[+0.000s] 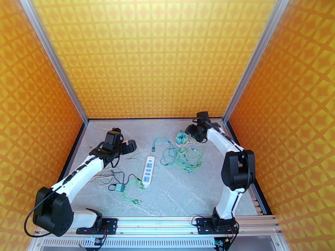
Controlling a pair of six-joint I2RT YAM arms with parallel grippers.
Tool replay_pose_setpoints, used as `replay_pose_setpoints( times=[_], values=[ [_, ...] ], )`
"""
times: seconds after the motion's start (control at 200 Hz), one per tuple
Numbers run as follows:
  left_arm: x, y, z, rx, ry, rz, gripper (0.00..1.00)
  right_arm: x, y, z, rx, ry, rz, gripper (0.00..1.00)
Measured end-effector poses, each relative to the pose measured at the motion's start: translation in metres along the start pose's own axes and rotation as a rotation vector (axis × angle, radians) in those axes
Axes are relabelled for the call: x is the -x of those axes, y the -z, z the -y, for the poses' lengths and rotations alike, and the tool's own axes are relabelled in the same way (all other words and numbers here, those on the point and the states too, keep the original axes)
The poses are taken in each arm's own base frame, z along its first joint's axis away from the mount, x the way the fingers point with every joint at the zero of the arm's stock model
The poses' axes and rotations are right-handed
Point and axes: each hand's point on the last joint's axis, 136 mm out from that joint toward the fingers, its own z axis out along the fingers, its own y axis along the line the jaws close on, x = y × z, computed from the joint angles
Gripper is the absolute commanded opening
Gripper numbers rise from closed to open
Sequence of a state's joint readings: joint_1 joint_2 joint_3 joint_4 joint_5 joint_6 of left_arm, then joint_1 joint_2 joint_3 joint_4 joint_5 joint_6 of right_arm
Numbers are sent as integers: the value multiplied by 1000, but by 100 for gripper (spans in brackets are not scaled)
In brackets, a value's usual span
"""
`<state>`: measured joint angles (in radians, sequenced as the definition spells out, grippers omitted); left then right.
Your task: Pull the plug off the socket
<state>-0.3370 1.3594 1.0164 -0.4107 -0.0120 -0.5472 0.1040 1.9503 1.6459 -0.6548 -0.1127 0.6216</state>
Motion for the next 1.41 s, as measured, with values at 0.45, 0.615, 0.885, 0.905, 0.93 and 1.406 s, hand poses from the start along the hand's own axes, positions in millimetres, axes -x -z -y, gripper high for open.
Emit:
replay_pose_setpoints(
  times=[0.45, 0.615, 0.885, 0.905, 0.93, 1.406],
  values=[
    [-9, -2, -6, 12, 14, -20, 97, -16, -46, 3, -17, -67, -154, 46],
    [-9, -2, -6, 12, 14, -20, 96, -21, -49, 4, -21, -80, -181, 47],
    [-15, -4, -9, 21, 14, -33, 97, -37, -55, 8, -28, -93, -247, 42],
    [-15, -4, -9, 20, 14, -32, 96, -37, -55, 8, -28, -89, -247, 40],
    [-15, -4, -9, 20, 14, -32, 96, -37, -55, 9, -29, -89, -249, 38],
    [-16, -5, -10, 20, 14, -36, 96, -61, -42, 6, -63, 109, -310, 25]
  ],
)
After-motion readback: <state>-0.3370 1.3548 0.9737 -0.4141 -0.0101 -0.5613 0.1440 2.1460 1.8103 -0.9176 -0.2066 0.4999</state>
